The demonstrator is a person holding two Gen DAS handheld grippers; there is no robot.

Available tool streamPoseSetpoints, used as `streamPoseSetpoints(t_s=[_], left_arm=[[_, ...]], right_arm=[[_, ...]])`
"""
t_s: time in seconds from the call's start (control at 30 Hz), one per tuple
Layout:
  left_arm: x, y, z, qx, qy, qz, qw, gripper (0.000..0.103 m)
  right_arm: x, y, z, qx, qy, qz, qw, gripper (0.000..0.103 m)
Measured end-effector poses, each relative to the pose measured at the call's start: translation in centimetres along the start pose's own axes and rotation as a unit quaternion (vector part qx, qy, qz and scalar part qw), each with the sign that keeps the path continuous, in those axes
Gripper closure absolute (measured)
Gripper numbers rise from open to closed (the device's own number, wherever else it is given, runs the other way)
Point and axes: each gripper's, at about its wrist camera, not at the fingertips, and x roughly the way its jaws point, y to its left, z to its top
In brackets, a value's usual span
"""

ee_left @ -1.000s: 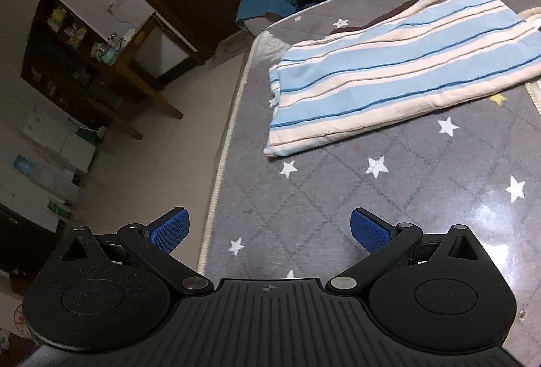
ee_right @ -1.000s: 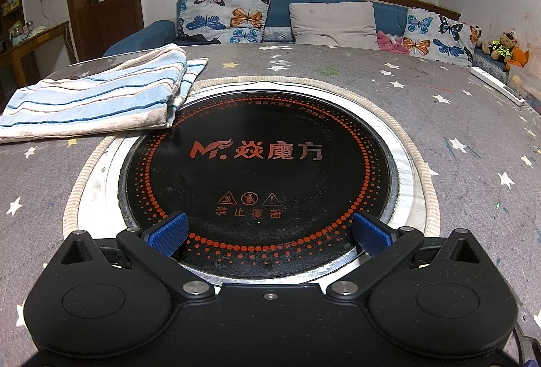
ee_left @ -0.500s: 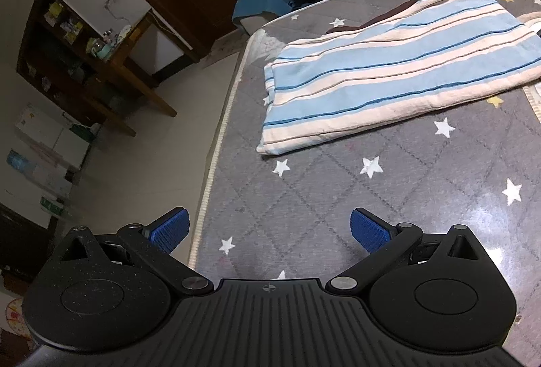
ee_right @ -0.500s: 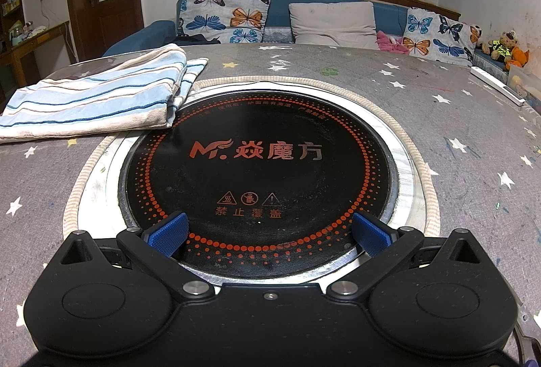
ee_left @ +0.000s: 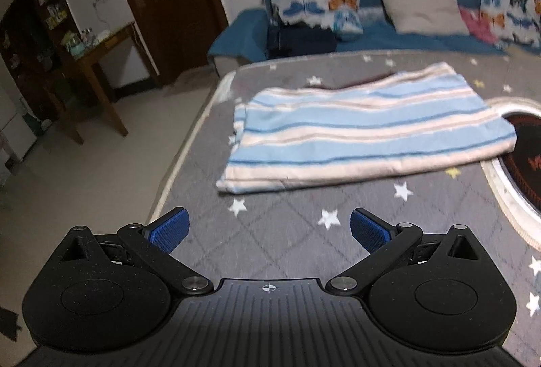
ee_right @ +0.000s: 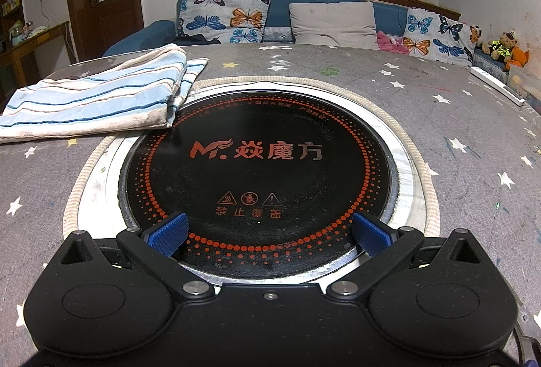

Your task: Fold clothes

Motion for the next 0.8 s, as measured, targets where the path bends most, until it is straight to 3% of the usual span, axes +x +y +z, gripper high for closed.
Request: streamPoseSetpoints(t_s=[0.07, 0.23, 0.4, 0.5, 0.6, 0.8], left_arm=[[-0.4, 0.1, -0.8, -0.002, -0.027, -0.023, 0.9994, 0.000], [-0.3, -0.4, -1.9, -0.005, -0.025, -0.039, 0.9989, 0.000], [-1.5, -0.5, -2.8, -0.017, -0.069, -0.061, 0.9956, 0.000], [-2.2, -0.4, -2.9, -0.029, -0.085, -0.100, 0.9909, 0.000], [-3.0, -0.5, -3.1, -0.038, -0.109, -0.093, 0.9889, 0.000], [-3.2, -0.2, -3.5, -0.058, -0.112, -0.119, 0.9848, 0.000]], right_arm=[[0.0, 0.0, 0.0, 0.000, 0.000, 0.000, 1.000, 0.000], [0.0, 0.0, 0.0, 0.000, 0.000, 0.000, 1.000, 0.000], [0.0, 0.0, 0.0, 0.000, 0.000, 0.000, 1.000, 0.000], [0.0, 0.0, 0.0, 0.000, 0.000, 0.000, 1.000, 0.000], [0.0, 0.0, 0.0, 0.000, 0.000, 0.000, 1.000, 0.000], [0.0, 0.0, 0.0, 0.000, 0.000, 0.000, 1.000, 0.000]])
